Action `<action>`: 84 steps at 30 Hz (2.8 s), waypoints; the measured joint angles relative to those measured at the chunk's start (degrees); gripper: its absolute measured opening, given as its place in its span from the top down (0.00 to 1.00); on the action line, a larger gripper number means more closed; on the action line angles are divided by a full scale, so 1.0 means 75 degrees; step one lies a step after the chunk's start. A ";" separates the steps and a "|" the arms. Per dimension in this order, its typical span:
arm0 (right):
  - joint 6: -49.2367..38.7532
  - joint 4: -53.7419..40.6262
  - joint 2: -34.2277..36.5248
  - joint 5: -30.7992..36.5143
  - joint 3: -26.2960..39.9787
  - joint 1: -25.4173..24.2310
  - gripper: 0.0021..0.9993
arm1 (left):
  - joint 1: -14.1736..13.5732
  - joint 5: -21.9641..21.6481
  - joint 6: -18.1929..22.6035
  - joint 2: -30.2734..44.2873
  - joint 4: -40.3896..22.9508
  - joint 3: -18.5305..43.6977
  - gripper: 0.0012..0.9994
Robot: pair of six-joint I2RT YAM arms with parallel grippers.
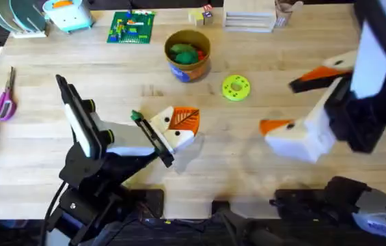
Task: Pick up the gripper from the table and insert it into the empty holder that is missing its gripper. Then pick up a screw, insert it into the mounting hole, and use the screwdriver to tighten it. Finally, clean up the table by picking up the vegetable and placing it into the bucket.
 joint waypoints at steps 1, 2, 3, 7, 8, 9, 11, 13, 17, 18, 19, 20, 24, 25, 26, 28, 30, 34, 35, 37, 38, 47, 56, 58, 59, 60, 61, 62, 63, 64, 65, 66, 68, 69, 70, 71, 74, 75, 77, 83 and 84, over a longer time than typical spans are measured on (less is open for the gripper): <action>0.0083 -0.0146 -0.0014 0.0271 0.0000 -0.0327 0.04 | 0.0000 0.0000 0.0000 0.0000 0.0000 0.0000 0.99; 0.0136 -0.0236 -0.0022 0.0465 0.0000 -0.0647 0.04 | 0.0000 0.0000 0.0000 0.0000 0.0000 0.0000 0.99; 0.0193 -0.0286 -0.0035 0.0634 0.0000 -0.1051 0.04 | 0.0000 0.0000 0.0000 0.0000 0.0000 0.0000 0.99; 0.0275 -0.0177 -0.0047 0.1044 -0.0003 -0.2895 0.04 | 0.0000 -0.0006 0.0000 0.0000 0.0003 0.0000 0.99; 0.0240 -0.0037 -0.0041 0.1099 -0.0012 -0.3455 0.04 | 0.0000 -0.0006 0.0000 0.0000 0.0000 0.0000 0.99; 0.0196 0.0095 -0.0037 0.1139 -0.0033 -0.3912 0.04 | 0.0000 -0.0006 0.0000 0.0000 0.0000 0.0000 0.99; 0.0066 0.0432 0.0017 0.1206 -0.0143 -0.5011 0.04 | 0.0000 -0.0006 0.0000 0.0000 0.0003 0.0000 0.99; -0.0015 0.0746 0.0183 0.1274 -0.0267 -0.6141 0.04 | 0.0000 -0.0013 0.0000 0.0000 0.0000 0.0000 0.99; -0.0303 0.1180 0.0987 0.1313 -0.0376 -0.8245 0.04 | 0.0000 -0.0026 0.0000 0.0000 0.0000 0.0000 0.99; -0.0354 0.1199 0.1221 0.1317 -0.0386 -0.8664 0.04 | 0.0000 -0.0026 -0.0003 0.0000 0.0002 0.0000 0.99; -0.0399 0.1172 0.1491 0.1318 -0.0404 -0.9135 0.04 | 0.0000 -0.0026 -0.0017 0.0000 0.0000 0.0000 0.99; -0.0471 0.1136 0.1702 0.1314 -0.0413 -0.9478 0.04 | 0.0000 -0.0023 -0.0029 0.0000 0.0000 0.0000 1.00; -0.1162 0.1147 0.2471 0.1012 -0.0463 -1.0486 0.04 | 0.0000 0.0000 -0.0056 0.0000 0.0000 0.0000 1.00; -0.1443 0.1190 0.2634 0.0870 -0.0463 -1.0642 0.04 | 0.0000 0.0003 -0.0058 0.0000 0.0000 0.0000 1.00; -0.1755 0.1240 0.2800 0.0730 -0.0463 -1.0765 0.04 | 0.0000 0.0003 -0.0057 0.0000 0.0000 0.0000 1.00; -0.2409 0.1359 0.3157 0.0518 -0.0463 -1.0910 0.04 | 0.0000 0.0000 -0.0058 0.0000 0.0000 0.0000 1.00; -0.3008 0.1490 0.3512 0.0379 -0.0463 -1.0938 0.04 | 0.0000 -0.0003 -0.0058 0.0000 0.0000 0.0000 1.00; -0.4000 0.1731 0.4249 0.0221 -0.0463 -1.0881 0.04 | 0.0000 -0.0003 -0.0055 0.0000 0.0000 0.0000 1.00; -0.4178 0.1823 0.4432 0.0215 -0.0463 -1.0847 0.04 | 0.0000 -0.0003 -0.0057 0.0000 0.0000 0.0000 1.00; -0.4417 0.2004 0.4723 0.0194 -0.0463 -1.0761 0.04 | 0.0000 -0.0003 -0.0056 0.0000 0.0000 0.0000 1.00; -0.4510 0.2111 0.4877 0.0184 -0.0463 -1.0697 0.04 | 0.0000 -0.0003 -0.0057 0.0000 0.0000 0.0000 1.00; -0.4816 0.2402 0.5926 -0.0419 -0.0463 -1.0220 0.04 | 0.0000 -0.0003 -0.0058 0.0000 0.0000 0.0000 1.00; -0.4845 0.2872 0.6668 -0.0516 -0.0463 -1.0184 0.04 | 0.0000 -0.0003 -0.0058 0.0000 0.0000 0.0000 1.00; -0.4845 0.2872 0.6737 -0.0516 -0.0463 -1.0182 0.04 | 0.0000 -0.0003 -0.0057 0.0000 0.0000 0.0000 1.00; -0.4848 0.2875 0.6752 -0.0511 -0.0463 -1.0184 0.04 | 0.0000 -0.0003 -0.0055 0.0000 0.0000 0.0000 1.00; -0.4848 0.2884 0.6752 -0.0513 -0.0463 -1.0184 0.05 | 0.0000 -0.0003 -0.0055 0.0000 0.0000 0.0000 1.00; -0.4851 0.2881 0.6752 -0.0513 -0.0463 -1.0184 0.05 | 0.0000 -0.0003 -0.0058 0.0000 0.0000 0.0000 1.00; -0.4856 0.2881 0.6752 -0.0511 -0.0463 -1.0184 0.06 | 0.0000 -0.0003 -0.0058 0.0000 0.0000 0.0000 1.00; -0.4869 0.2884 0.6753 -0.0513 -0.0463 -1.0184 0.07 | 0.0000 -0.0003 -0.0058 0.0000 0.0000 0.0000 1.00; -0.4876 0.2885 0.6765 -0.0505 -0.0463 -1.0184 0.10 | 0.0000 -0.0003 -0.0057 0.0000 0.0000 0.0000 1.00; -0.4880 0.2900 0.6778 -0.0483 -0.0463 -1.0184 0.12 | 0.0000 -0.0003 -0.0058 0.0000 0.0000 0.0000 1.00; -0.4895 0.2913 0.6787 -0.0458 -0.0463 -1.0186 0.15 | 0.0000 -0.0003 -0.0056 0.0000 0.0000 0.0000 1.00; -0.4905 0.2919 0.6796 -0.0416 -0.0463 -1.0186 0.19 | 0.0000 -0.0003 -0.0056 0.0000 0.0000 0.0000 1.00; -0.4915 0.2922 0.6805 -0.0391 -0.0458 -1.0186 0.21 | 0.0000 -0.0003 -0.0058 0.0000 0.0000 0.0000 1.00; -0.4932 0.2922 0.6814 -0.0358 -0.0449 -1.0186 0.24 | 0.0000 -0.0003 -0.0058 0.0000 0.0000 0.0000 1.00; -0.4932 0.2916 0.6822 -0.0340 -0.0443 -1.0186 0.26 | 0.0000 -0.0003 -0.0058 0.0000 0.0000 0.0000 1.00; -0.4942 0.2914 0.6824 -0.0310 -0.0437 -1.0195 0.33 | 0.0000 -0.0003 -0.0057 0.0000 0.0000 0.0000 1.00; -0.4955 0.2906 0.6822 -0.0304 -0.0435 -1.0200 0.37 | 0.0000 -0.0003 -0.0058 0.0000 0.0000 0.0000 1.00; -0.4958 0.2887 0.6822 -0.0280 -0.0425 -1.0201 0.48 | 0.0000 -0.0003 -0.0058 0.0000 0.0000 0.0000 1.00; -0.5000 0.2852 0.6832 -0.0255 -0.0425 -1.0201 0.78 | 0.0000 -0.0003 -0.0055 0.0000 0.0000 0.0000 1.00; -0.5006 0.2862 0.6840 -0.0248 -0.0425 -1.0201 0.83 | 0.0000 -0.0003 -0.0058 0.0000 0.0000 0.0000 1.00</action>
